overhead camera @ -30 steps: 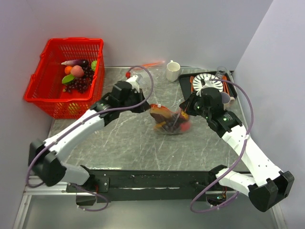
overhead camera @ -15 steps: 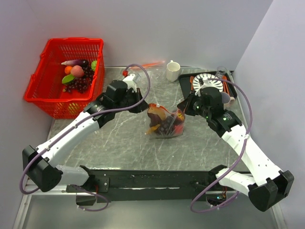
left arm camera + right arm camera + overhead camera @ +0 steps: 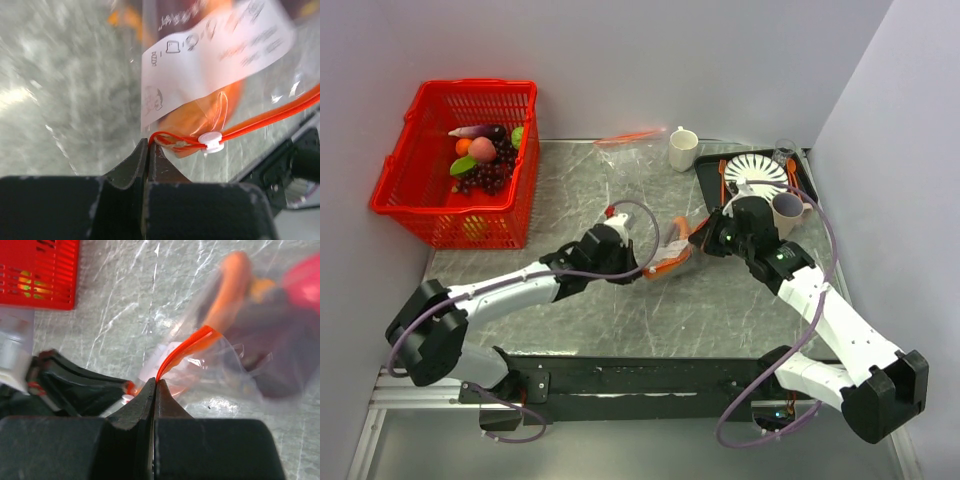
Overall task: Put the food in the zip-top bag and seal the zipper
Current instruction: Adjust the zipper food storage bag at the center of the board.
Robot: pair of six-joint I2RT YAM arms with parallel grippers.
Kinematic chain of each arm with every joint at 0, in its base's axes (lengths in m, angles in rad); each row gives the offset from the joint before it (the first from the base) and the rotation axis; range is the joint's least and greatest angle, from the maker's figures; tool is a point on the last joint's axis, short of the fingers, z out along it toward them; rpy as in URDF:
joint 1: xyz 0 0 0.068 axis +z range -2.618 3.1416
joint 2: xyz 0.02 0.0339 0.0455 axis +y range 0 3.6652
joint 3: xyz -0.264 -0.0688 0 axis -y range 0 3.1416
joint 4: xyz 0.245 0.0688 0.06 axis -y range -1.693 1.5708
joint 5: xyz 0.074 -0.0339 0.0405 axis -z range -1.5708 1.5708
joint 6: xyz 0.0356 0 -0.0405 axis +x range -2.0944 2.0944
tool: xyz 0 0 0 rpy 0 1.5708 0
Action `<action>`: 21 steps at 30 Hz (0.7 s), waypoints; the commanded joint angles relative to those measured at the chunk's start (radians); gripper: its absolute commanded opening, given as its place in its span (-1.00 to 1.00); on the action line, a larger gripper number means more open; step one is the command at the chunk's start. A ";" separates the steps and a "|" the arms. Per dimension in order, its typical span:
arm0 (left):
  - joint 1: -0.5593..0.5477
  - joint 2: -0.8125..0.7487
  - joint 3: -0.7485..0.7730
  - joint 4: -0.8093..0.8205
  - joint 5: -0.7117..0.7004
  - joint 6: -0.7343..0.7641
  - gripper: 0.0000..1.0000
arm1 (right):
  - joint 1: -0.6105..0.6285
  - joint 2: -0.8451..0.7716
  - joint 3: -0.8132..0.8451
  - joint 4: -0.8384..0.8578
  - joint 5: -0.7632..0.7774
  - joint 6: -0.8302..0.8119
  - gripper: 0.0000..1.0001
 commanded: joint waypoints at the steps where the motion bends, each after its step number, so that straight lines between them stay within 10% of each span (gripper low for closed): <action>1: 0.009 -0.095 0.162 -0.105 -0.119 0.079 -0.99 | -0.005 -0.010 0.073 0.019 0.035 -0.034 -1.00; 10: -0.012 -0.173 0.383 -0.298 -0.040 0.146 -0.89 | -0.007 -0.099 0.186 -0.059 0.170 -0.097 -1.00; 17: -0.012 -0.203 0.316 -0.289 -0.040 0.168 0.47 | -0.007 -0.076 0.145 -0.012 0.051 -0.060 -1.00; 21: -0.012 -0.193 0.320 -0.257 0.022 0.189 0.49 | -0.007 -0.067 0.116 0.015 0.020 -0.028 -1.00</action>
